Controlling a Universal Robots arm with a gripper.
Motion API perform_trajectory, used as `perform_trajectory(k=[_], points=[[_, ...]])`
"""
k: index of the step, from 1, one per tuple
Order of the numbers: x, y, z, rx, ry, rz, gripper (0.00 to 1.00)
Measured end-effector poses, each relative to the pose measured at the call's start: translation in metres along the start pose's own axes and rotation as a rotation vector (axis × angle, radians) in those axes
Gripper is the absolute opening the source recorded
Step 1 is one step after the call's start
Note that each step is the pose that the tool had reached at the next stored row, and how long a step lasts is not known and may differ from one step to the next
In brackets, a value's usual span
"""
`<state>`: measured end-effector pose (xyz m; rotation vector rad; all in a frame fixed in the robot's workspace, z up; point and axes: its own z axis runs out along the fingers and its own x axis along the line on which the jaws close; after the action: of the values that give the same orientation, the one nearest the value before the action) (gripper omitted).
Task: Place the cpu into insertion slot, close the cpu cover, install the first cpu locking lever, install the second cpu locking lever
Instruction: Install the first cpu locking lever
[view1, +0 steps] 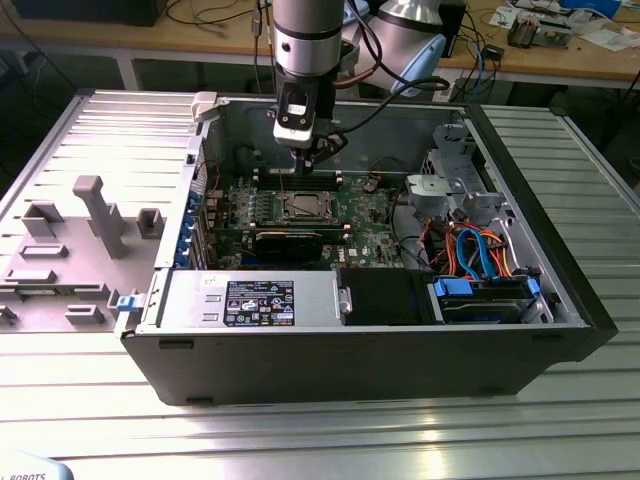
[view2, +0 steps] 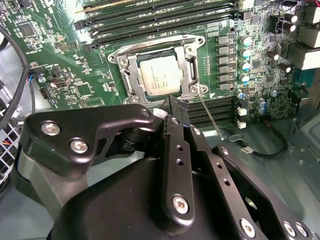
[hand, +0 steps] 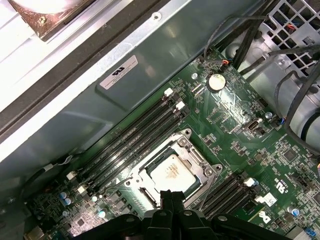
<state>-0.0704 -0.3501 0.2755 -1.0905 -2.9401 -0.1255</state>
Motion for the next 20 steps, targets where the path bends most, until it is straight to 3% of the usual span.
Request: perform_trajectory(k=[10, 20], points=[[0.0004, -0.0004, -0.0001, -0.0006, -0.0006, 0.0, 0.11], [0.0095, -0.0087, 0.0, -0.0119, -0.013, -0.003, 0.11]])
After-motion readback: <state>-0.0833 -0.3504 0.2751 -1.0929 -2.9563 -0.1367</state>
